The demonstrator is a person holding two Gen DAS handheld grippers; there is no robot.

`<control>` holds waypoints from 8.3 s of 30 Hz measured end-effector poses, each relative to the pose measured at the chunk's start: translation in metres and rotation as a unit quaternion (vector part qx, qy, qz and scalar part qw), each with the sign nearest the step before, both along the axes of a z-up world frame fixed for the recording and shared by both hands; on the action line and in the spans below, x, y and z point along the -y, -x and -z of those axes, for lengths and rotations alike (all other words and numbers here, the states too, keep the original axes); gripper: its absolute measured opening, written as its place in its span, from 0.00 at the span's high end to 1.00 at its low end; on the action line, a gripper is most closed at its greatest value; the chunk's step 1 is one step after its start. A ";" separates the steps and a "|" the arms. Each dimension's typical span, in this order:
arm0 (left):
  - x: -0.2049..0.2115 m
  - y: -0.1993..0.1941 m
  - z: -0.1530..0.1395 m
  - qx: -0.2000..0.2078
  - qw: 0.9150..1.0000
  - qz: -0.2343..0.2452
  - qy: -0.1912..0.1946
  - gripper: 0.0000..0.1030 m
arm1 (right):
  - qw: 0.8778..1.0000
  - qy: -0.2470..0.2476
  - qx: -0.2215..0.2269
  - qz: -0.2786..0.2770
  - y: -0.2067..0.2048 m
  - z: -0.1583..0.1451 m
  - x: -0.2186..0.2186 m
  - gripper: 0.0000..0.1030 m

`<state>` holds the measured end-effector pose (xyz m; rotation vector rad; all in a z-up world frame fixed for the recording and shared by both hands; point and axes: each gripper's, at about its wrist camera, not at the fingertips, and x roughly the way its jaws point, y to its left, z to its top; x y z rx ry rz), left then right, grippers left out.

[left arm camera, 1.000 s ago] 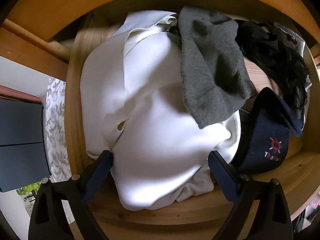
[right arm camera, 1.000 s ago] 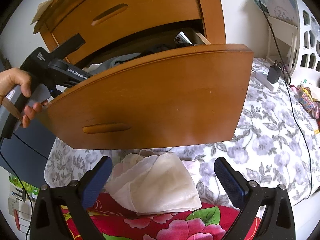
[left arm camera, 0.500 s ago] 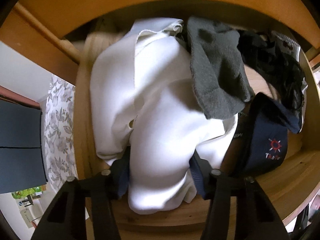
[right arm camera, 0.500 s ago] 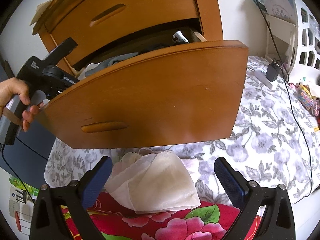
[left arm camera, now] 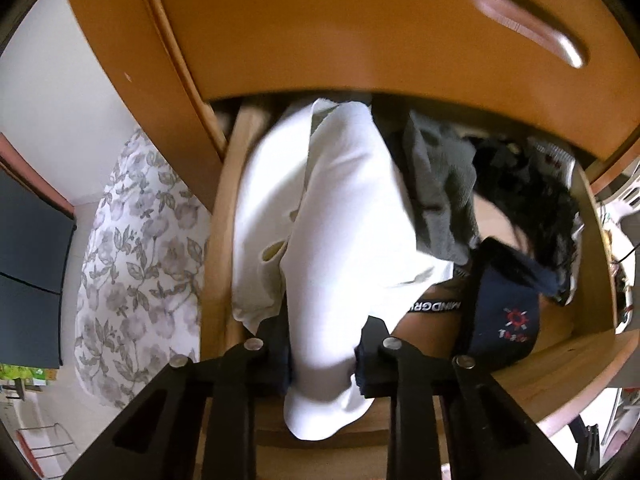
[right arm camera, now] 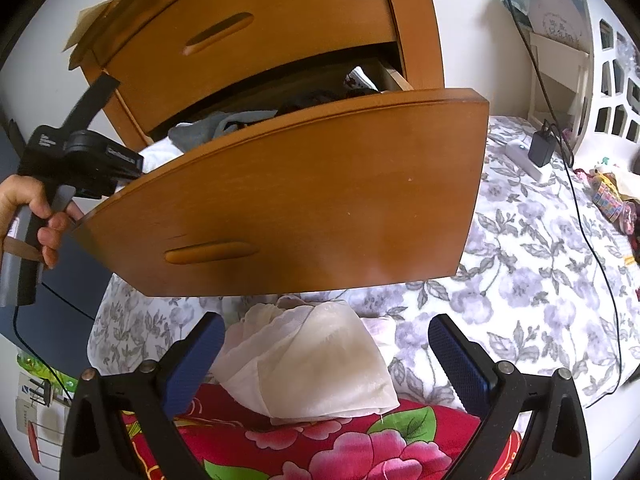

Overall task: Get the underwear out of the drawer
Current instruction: 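Lift the white shirt up out of the drawer with the left gripper, then carry the white shirt down onto the bedspread beside the white cloth, then open the left gripper to release the white shirt, then withdraw the open left gripper from the white shirt, then reach the right gripper into the drawer toward the navy cap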

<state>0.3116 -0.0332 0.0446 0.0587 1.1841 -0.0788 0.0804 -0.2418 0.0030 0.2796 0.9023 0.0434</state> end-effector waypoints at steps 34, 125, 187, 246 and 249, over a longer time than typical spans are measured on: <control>-0.048 0.092 -0.188 0.247 0.966 -0.005 0.080 0.80 | 0.999 0.025 0.040 -0.007 0.031 -0.037 -0.019 0.00; 0.061 0.187 0.058 0.026 0.989 0.094 0.112 0.79 | 0.996 0.043 0.067 0.036 0.071 -0.070 0.001 0.00; -0.014 0.228 -0.021 0.147 0.986 -0.022 0.075 0.08 | 0.997 0.065 0.032 0.004 0.060 -0.054 -0.016 0.00; -0.063 0.159 -0.056 0.241 0.962 -0.030 0.126 0.03 | 0.967 0.156 -0.138 -0.148 -0.189 -0.122 -0.062 0.07; -0.068 0.154 -0.057 0.246 0.960 -0.034 0.132 0.03 | 0.955 0.177 -0.181 -0.157 -0.203 -0.095 -0.073 0.12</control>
